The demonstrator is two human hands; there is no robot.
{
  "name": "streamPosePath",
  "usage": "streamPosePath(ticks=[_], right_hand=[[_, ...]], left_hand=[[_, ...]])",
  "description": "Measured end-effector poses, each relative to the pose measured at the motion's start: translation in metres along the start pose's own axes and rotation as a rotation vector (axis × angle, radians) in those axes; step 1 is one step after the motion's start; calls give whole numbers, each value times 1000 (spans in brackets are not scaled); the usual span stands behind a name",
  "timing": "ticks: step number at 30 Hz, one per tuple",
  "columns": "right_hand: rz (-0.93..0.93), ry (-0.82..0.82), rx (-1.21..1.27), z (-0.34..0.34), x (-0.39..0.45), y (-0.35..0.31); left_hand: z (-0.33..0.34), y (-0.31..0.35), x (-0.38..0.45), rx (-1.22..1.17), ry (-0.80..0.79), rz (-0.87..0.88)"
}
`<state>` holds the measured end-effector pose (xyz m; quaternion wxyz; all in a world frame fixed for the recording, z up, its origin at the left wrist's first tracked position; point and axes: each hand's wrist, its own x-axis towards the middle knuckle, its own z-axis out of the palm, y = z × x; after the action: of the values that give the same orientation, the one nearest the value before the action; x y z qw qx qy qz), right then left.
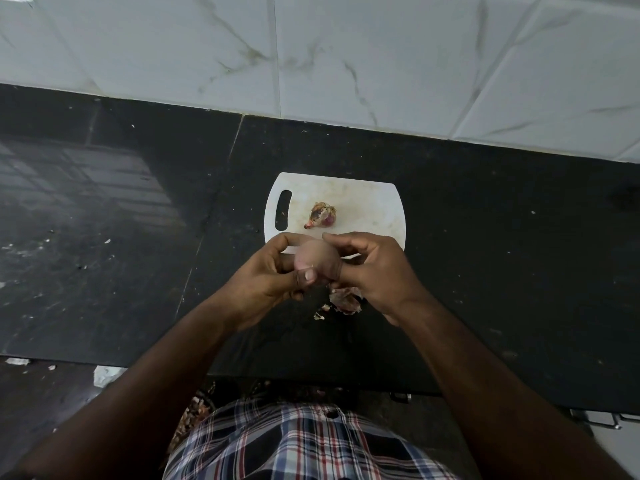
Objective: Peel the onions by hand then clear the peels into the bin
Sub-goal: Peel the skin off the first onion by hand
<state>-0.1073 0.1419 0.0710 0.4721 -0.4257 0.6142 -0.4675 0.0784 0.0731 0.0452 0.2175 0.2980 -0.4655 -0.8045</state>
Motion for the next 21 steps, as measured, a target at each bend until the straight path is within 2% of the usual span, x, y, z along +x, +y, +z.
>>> streamPosePath(ticks=[8, 13, 21], right_hand=[[74, 26, 108, -5, 2, -4], [8, 37, -82, 0, 1, -7], [101, 59, 141, -4, 4, -4]], left_hand=[[4, -1, 2, 28, 46, 48], [7, 2, 4, 120, 92, 76], [1, -1, 3, -71, 49, 35]])
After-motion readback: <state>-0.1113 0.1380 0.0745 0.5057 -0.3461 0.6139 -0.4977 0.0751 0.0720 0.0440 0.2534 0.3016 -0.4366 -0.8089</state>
